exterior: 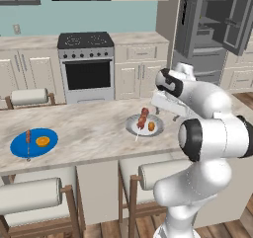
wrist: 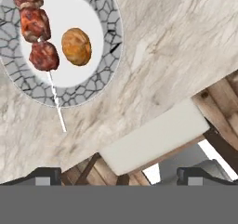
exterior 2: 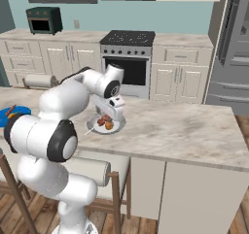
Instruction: Pick up the orange and tangerine from the fridge and place one fruit on each plate on the dining counter.
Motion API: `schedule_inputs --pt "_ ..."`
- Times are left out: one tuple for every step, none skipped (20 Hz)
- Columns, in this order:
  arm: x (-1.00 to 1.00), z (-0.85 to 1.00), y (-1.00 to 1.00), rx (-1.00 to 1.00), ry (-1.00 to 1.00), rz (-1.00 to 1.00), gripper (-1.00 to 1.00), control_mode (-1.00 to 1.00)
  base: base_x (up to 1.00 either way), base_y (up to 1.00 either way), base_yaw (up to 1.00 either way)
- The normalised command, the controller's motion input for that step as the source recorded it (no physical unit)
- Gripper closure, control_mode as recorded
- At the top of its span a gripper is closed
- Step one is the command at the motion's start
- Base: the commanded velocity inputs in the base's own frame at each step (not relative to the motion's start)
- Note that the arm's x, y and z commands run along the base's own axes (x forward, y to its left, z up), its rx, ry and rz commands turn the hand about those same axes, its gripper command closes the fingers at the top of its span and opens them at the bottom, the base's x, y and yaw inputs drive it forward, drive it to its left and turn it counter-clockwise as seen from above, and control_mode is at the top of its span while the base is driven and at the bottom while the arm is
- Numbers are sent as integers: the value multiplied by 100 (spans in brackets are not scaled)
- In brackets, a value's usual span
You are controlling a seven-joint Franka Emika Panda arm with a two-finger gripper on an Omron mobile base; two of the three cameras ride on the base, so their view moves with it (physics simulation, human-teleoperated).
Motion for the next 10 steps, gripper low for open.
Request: schedule_inputs --pt "-69 64 0 0 -11 0 -100 -100 0 0 0" --pt "-70 64 0 0 -13 0 -100 -100 0 0 0" --pt "-70 64 0 0 -13 0 -100 -100 0 0 0" --pt "-73 65 0 0 -17 0 -100 -100 0 0 0" --pt "-76 63 0 0 -19 0 -100 -100 0 0 0" --pt "-74 63 0 0 -18 0 -100 -100 0 0 0" --pt "-73 66 0 0 -18 0 -100 -100 0 0 0" --pt "-72 66 0 0 -17 0 -100 -100 0 0 0" --pt "-70 68 0 0 -17 0 -100 -100 0 0 0" --pt "-69 69 0 0 -18 0 -100 -100 0 0 0"
